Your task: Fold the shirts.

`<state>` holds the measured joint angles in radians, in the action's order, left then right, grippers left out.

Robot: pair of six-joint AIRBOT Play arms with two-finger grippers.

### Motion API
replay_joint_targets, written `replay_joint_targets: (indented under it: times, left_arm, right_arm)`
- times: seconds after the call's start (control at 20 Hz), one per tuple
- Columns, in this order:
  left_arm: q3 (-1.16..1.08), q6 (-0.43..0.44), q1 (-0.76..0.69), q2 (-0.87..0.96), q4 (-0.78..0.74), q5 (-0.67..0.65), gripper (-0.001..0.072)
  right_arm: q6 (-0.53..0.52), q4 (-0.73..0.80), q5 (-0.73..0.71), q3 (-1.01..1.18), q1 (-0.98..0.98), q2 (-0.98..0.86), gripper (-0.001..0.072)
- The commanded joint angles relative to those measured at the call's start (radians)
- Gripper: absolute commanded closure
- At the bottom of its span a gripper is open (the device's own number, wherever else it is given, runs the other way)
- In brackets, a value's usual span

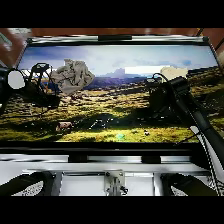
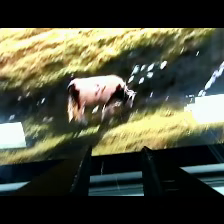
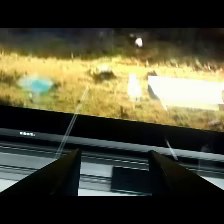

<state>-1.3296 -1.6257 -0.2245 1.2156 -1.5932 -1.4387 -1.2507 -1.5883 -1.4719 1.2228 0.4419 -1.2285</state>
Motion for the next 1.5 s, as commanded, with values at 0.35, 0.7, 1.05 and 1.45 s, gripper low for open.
replay_joint_targets:
  times: [0.35,0.7,1.05,1.45]
  left_arm:
    - [-0.039,-0.011,0.014,0.128,0.059,0.414,0.0023]
    - [-0.372,0.039,0.120,0.597,0.056,0.452,0.0017]
    - [-0.447,0.072,0.125,0.749,-0.034,0.550,0.0031]
    - [-0.517,0.148,0.099,0.700,0.231,0.496,0.0680]
  right_arm:
    - [0.001,-0.003,0.146,0.001,0.002,-0.001,0.0184]
    - [0.001,-0.011,0.288,0.001,0.002,-0.001,0.0184]
    - [0.000,-0.012,0.288,0.001,0.002,-0.001,0.0184]
    - [-0.004,0.026,0.285,0.001,0.000,0.000,0.0184]
